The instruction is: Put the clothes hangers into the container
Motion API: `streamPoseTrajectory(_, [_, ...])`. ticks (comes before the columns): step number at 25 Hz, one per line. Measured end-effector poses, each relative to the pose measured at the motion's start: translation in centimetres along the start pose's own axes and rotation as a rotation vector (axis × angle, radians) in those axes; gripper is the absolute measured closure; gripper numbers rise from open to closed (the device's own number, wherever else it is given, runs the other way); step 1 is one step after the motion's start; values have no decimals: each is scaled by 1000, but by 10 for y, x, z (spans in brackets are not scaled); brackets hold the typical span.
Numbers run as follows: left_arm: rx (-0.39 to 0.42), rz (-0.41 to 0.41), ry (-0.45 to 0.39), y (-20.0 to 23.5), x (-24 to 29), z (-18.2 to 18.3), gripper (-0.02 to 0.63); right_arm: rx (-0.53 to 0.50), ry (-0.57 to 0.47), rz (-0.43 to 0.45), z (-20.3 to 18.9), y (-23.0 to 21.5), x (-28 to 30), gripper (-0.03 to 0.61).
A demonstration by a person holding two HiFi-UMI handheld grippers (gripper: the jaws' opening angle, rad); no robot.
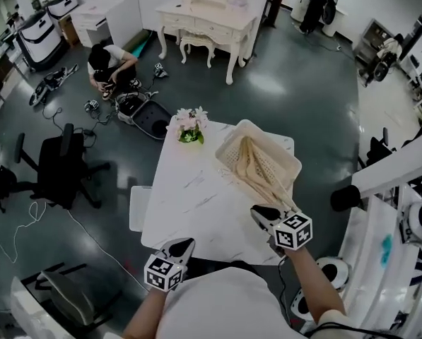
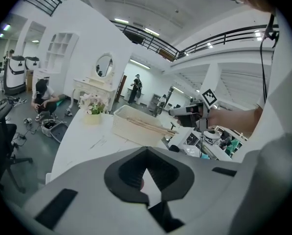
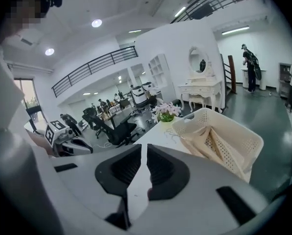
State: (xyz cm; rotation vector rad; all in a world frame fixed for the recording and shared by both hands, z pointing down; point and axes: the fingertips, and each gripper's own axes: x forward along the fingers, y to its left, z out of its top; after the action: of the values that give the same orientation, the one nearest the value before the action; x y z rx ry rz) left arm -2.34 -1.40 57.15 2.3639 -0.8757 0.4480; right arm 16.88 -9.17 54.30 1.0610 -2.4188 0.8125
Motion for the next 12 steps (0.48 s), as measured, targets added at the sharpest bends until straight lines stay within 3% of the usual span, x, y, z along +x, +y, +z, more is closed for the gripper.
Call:
streamPoseTrajectory(9, [72,-140,10,-25,-4,9,606,197,-235,-102,-38,62,-31,561])
streamPoseTrajectory(12, [101,-192,8,-37,-7,11,606,219,-283,-147,-55,78,-43,560])
